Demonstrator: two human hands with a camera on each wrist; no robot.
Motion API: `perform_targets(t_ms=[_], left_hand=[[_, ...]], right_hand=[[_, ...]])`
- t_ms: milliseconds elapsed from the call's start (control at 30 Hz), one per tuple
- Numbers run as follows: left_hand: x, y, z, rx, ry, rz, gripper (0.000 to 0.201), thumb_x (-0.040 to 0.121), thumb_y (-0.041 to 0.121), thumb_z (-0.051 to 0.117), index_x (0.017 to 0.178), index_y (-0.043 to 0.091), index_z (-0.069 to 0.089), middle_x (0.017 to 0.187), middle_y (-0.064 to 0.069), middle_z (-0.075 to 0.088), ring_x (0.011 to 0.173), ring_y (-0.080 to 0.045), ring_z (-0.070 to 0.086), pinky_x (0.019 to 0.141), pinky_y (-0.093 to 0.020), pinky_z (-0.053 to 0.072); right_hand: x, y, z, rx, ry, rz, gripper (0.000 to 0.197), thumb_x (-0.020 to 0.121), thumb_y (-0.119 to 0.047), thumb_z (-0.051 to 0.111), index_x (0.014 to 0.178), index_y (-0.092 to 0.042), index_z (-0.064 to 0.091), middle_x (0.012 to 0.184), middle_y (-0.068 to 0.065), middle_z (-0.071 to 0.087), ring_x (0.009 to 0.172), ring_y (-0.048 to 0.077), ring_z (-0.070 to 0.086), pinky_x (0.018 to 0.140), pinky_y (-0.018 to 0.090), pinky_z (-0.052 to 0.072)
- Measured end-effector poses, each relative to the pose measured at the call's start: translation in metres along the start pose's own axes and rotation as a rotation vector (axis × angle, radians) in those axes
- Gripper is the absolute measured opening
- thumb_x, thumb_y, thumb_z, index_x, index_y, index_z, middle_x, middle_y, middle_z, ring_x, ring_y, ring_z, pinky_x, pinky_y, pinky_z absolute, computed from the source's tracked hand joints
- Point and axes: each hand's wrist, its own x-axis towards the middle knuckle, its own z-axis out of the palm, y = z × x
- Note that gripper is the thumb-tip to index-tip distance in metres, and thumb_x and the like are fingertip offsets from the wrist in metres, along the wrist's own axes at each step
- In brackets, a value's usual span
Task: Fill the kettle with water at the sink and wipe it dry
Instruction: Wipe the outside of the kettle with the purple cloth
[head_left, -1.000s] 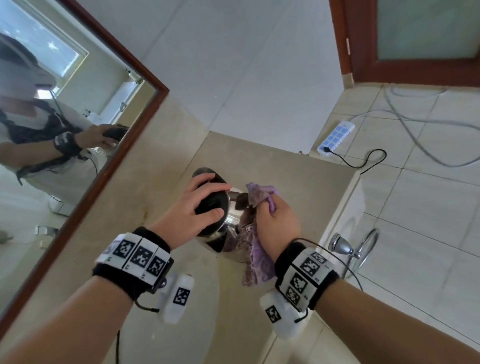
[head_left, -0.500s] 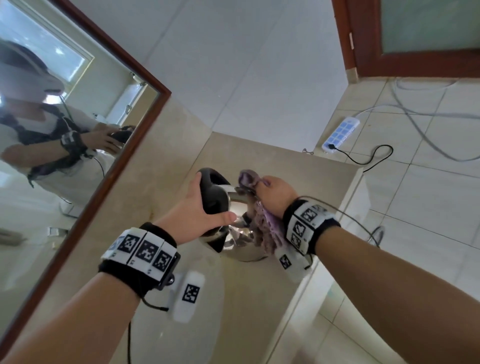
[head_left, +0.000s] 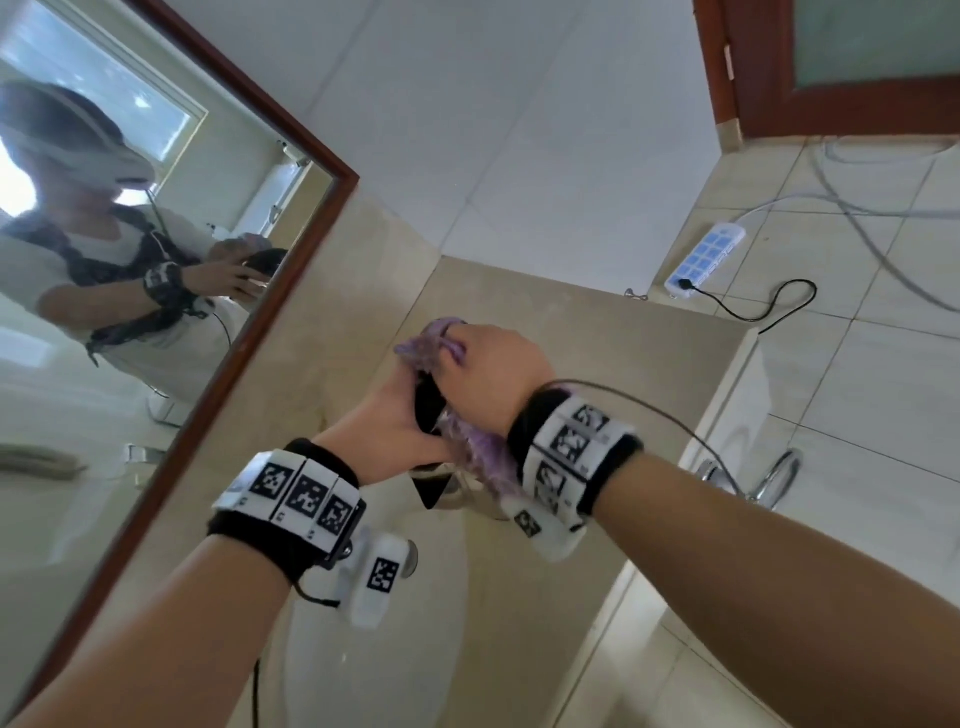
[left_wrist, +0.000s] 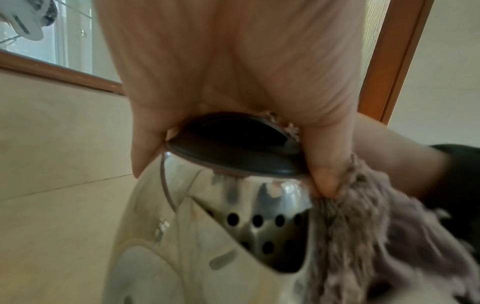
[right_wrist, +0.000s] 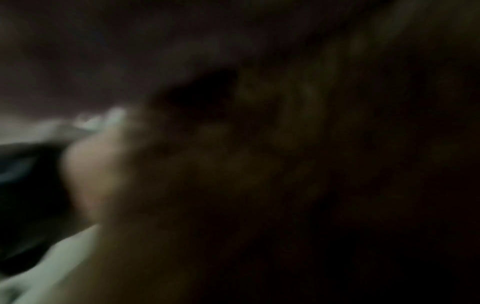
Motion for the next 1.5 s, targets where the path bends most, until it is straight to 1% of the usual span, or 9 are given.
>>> perform_targets(t_ms=[133,233,400,667,900,1033,1167,1433,1500], left_hand=[[-0.003,0.000,-0.002,0.095,0.030,-0.100,0.118,0.068,0.016,0.086,0.152,0.026,0.003,0.138,0.008,0.042,0.115,0.000,0.051,0.096,-0.014,0.042],[-0.002,-0.001,-0.002,0.143,0.032,-0.159,0.124,0.068,0.027,0.086,0.153,0.029,-0.005,0.144,0.002,0.039,0.117,-0.013,0.050,0.095,-0.023,0.041],[-0.001,-0.001,0.000,0.155,0.037,-0.173,0.122,0.070,0.032,0.084,0.153,0.034,-0.005,0.147,-0.002,0.040,0.116,-0.015,0.052,0.094,-0.024,0.041],[-0.003,-0.001,0.005,0.193,0.095,-0.126,0.116,0.073,0.036,0.081,0.154,0.030,-0.001,0.147,-0.004,0.042,0.115,-0.017,0.052,0.096,-0.028,0.042],[-0.006,-0.003,0.010,0.287,0.183,-0.129,0.116,0.060,0.060,0.074,0.151,0.036,0.007,0.140,-0.002,0.049,0.114,-0.024,0.058,0.099,-0.043,0.049],[-0.016,-0.006,0.016,0.280,0.240,-0.168,0.101,0.052,0.073,0.066,0.136,0.032,0.029,0.113,0.004,0.061,0.095,-0.021,0.064,0.088,-0.043,0.054],[-0.026,-0.009,0.023,0.246,0.313,-0.204,0.080,0.055,0.076,0.064,0.111,0.023,0.042,0.095,0.001,0.062,0.081,-0.019,0.064,0.075,-0.037,0.055],[-0.044,-0.006,0.031,0.121,0.315,-0.283,0.099,0.057,0.075,0.064,0.130,0.020,0.028,0.100,-0.005,0.063,0.085,-0.030,0.065,0.082,-0.044,0.056],[-0.049,-0.006,0.031,0.090,0.309,-0.269,0.105,0.056,0.076,0.064,0.136,0.020,0.025,0.104,-0.007,0.063,0.086,-0.030,0.066,0.082,-0.044,0.056]], right_hand=[[0.026,0.025,-0.010,0.114,-0.259,0.128,0.034,0.098,-0.030,0.042,0.094,-0.005,0.065,0.091,0.012,0.063,0.083,0.025,0.055,0.074,0.029,0.039],[0.026,0.048,-0.009,0.178,-0.260,0.219,0.038,0.097,-0.029,0.044,0.093,0.001,0.067,0.092,0.016,0.064,0.087,0.027,0.058,0.074,0.029,0.038],[0.010,0.073,-0.004,0.316,-0.226,0.366,0.038,0.096,-0.031,0.044,0.102,-0.002,0.069,0.102,0.018,0.069,0.095,0.032,0.063,0.085,0.035,0.044],[-0.026,0.082,0.014,0.367,0.020,0.412,0.035,0.097,-0.030,0.034,0.087,-0.011,0.062,0.086,0.015,0.069,0.083,0.032,0.063,0.076,0.036,0.048],[-0.067,0.071,0.031,0.402,0.245,0.466,0.036,0.097,-0.034,0.030,0.110,-0.017,0.058,0.099,0.005,0.064,0.093,0.029,0.061,0.093,0.042,0.048],[-0.095,0.057,0.048,0.429,0.365,0.537,0.037,0.100,-0.031,0.032,0.127,-0.017,0.053,0.101,0.007,0.061,0.087,0.024,0.055,0.084,0.029,0.039],[-0.117,0.048,0.069,0.363,0.465,0.538,0.033,0.099,-0.030,0.032,0.118,-0.013,0.053,0.104,0.019,0.065,0.091,0.036,0.062,0.081,0.035,0.045],[-0.117,0.028,0.061,0.267,0.397,0.551,0.027,0.098,-0.030,0.036,0.098,-0.011,0.055,0.089,0.009,0.058,0.086,0.025,0.054,0.089,0.037,0.043],[-0.116,0.021,0.050,0.210,0.347,0.505,0.025,0.095,-0.025,0.038,0.084,-0.010,0.054,0.080,0.011,0.058,0.080,0.027,0.054,0.079,0.037,0.045]])
